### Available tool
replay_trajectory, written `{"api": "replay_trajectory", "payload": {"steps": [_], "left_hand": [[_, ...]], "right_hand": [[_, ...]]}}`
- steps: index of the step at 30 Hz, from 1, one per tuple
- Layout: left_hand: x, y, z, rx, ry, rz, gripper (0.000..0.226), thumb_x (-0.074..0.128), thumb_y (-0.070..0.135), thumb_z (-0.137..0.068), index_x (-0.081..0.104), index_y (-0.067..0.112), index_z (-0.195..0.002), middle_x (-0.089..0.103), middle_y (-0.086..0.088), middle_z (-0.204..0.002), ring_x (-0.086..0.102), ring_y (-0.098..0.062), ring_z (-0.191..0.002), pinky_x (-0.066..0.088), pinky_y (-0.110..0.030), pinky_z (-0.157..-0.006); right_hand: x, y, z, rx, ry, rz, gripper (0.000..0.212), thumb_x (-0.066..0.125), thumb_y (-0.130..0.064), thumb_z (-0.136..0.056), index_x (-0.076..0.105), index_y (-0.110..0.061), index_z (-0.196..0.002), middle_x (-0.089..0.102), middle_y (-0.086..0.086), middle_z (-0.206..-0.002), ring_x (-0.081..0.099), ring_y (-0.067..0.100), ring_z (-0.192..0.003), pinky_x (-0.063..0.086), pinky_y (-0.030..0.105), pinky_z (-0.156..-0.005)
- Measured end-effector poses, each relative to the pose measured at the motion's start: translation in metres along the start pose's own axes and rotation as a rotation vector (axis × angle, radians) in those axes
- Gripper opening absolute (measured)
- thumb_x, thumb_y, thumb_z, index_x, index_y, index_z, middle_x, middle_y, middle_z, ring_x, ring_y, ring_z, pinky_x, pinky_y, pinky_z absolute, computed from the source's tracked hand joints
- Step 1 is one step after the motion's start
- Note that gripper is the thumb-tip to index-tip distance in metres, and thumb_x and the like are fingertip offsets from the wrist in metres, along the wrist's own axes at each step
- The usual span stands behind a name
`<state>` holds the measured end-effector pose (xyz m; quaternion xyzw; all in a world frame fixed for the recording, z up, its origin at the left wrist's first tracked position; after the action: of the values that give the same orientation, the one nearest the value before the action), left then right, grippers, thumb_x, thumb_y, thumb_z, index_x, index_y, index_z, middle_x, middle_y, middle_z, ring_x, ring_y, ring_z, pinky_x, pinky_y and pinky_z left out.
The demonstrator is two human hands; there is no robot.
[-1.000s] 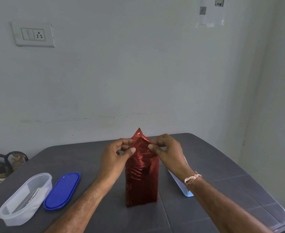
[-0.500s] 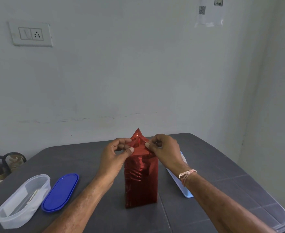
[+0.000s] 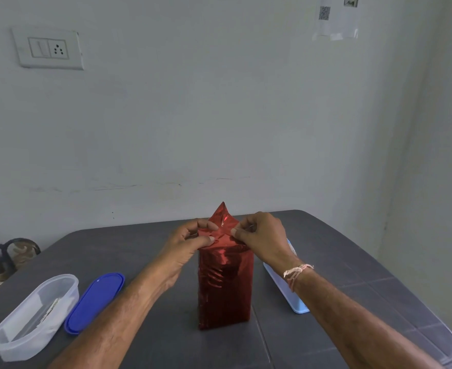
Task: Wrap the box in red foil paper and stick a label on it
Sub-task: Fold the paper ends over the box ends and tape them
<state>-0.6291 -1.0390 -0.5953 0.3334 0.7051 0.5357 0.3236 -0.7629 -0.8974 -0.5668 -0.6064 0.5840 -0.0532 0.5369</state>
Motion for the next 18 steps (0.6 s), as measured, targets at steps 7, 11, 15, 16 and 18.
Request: {"api": "replay_trajectory", "payload": {"steps": [7,11,15,16,18], "left_hand": [[0.008,0.004,-0.009,-0.088,-0.261,-0.019,0.030,0.061,0.000,-0.093,0.074,0.011,-0.118,0.075,-0.009,-0.116,0.068,-0.013,-0.105,0.046,-0.022,-0.094],[0.008,0.000,-0.016,-0.085,-0.286,-0.069,0.024,0.063,0.009,-0.097,0.076,0.015,-0.116,0.075,-0.006,-0.119,0.067,-0.016,-0.113,0.046,-0.025,-0.101],[0.008,-0.002,-0.022,-0.070,-0.253,-0.067,0.020,0.068,0.018,-0.095,0.078,0.018,-0.112,0.076,-0.006,-0.116,0.069,-0.017,-0.111,0.047,-0.023,-0.096],[0.008,-0.003,-0.023,-0.068,-0.242,-0.063,0.019,0.069,0.019,-0.095,0.078,0.018,-0.111,0.076,-0.006,-0.114,0.069,-0.017,-0.110,0.048,-0.023,-0.093],[0.009,-0.004,-0.025,-0.064,-0.221,-0.055,0.017,0.070,0.018,-0.094,0.078,0.019,-0.109,0.077,-0.006,-0.112,0.071,-0.017,-0.106,0.050,-0.022,-0.089]], "right_hand": [[0.002,0.001,0.002,-0.012,-0.004,-0.035,0.008,0.083,-0.022,-0.081,0.075,-0.023,-0.079,0.074,-0.004,-0.075,0.072,0.016,-0.073,0.062,0.041,-0.077],[0.002,0.004,-0.001,0.016,-0.010,-0.075,0.012,0.085,-0.022,-0.079,0.073,-0.024,-0.081,0.074,-0.004,-0.080,0.072,0.019,-0.077,0.062,0.043,-0.078],[0.002,0.006,-0.004,0.024,-0.004,-0.074,0.012,0.084,-0.024,-0.079,0.072,-0.025,-0.080,0.074,-0.005,-0.082,0.072,0.017,-0.079,0.063,0.044,-0.078],[0.002,0.006,-0.004,0.023,-0.004,-0.065,0.012,0.084,-0.024,-0.080,0.072,-0.025,-0.081,0.074,-0.006,-0.082,0.072,0.016,-0.079,0.063,0.042,-0.078],[0.002,0.004,-0.005,0.021,-0.006,-0.039,0.011,0.083,-0.025,-0.081,0.072,-0.025,-0.082,0.074,-0.008,-0.083,0.071,0.011,-0.079,0.063,0.038,-0.078]]}}
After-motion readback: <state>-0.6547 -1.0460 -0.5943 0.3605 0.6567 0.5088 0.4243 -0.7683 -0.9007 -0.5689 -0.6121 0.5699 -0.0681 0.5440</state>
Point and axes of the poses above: each hand's wrist, its own z-axis away from the middle knuckle, its own x-axis out of the palm, y = z × x, the point moved 7 cm from there along -z, towards the middle knuckle
